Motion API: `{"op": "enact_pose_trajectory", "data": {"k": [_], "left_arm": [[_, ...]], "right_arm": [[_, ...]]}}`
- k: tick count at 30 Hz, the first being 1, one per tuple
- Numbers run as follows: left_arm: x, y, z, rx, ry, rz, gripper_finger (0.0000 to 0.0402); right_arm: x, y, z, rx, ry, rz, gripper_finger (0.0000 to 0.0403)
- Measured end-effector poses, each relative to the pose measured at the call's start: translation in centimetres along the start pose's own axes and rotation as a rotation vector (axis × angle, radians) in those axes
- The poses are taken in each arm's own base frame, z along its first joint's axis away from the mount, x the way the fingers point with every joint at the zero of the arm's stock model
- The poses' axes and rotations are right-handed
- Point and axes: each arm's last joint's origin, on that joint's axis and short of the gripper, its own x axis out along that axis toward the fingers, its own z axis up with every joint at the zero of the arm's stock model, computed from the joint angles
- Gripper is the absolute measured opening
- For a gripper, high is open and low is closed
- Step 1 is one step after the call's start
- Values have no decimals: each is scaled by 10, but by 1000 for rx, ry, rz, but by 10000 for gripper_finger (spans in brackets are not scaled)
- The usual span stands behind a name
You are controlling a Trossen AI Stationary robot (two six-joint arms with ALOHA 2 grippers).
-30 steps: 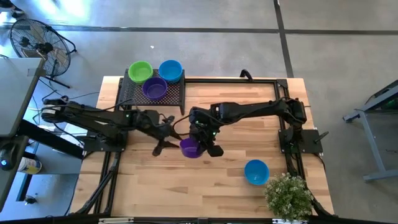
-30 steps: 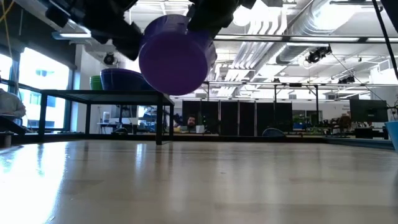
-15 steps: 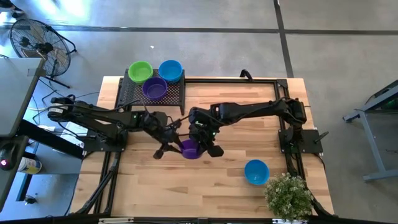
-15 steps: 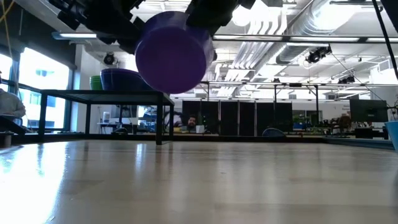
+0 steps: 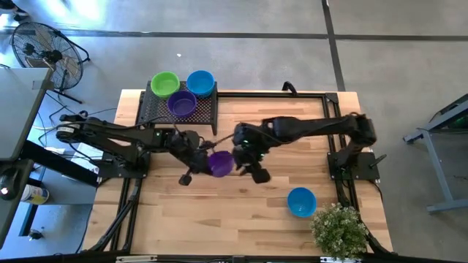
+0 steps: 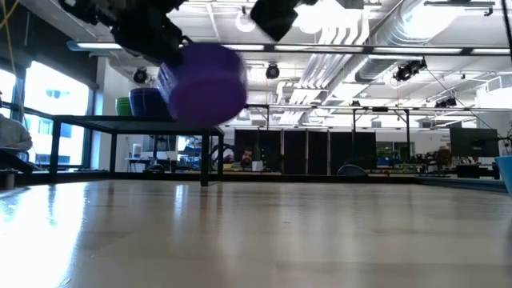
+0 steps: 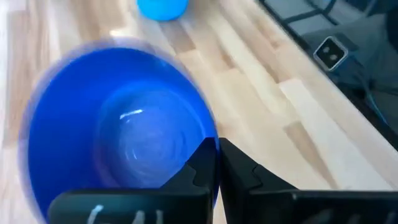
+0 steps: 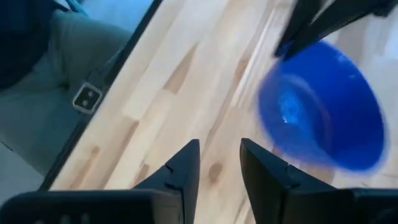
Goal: Pick & Place Mini bowls
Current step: Stack the violet bowl on top of the violet bowl on the shelf
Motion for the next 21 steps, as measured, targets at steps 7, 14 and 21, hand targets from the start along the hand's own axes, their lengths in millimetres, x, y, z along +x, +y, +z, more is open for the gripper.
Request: {"op": "enact_pose_trajectory", "data": {"k": [7,14,21], "left_arm": [[-26,1,33,39,127,70,2],[-63,-1,63,35,251,196,1],[-105,-5,86,1,351,372,1]], "right_arm": [[-4,26,-39,-42,-51,-55,71],[8,34,-91,-19,-249,-75,4],[15,34,-121,-13,-390,-139,11]]}}
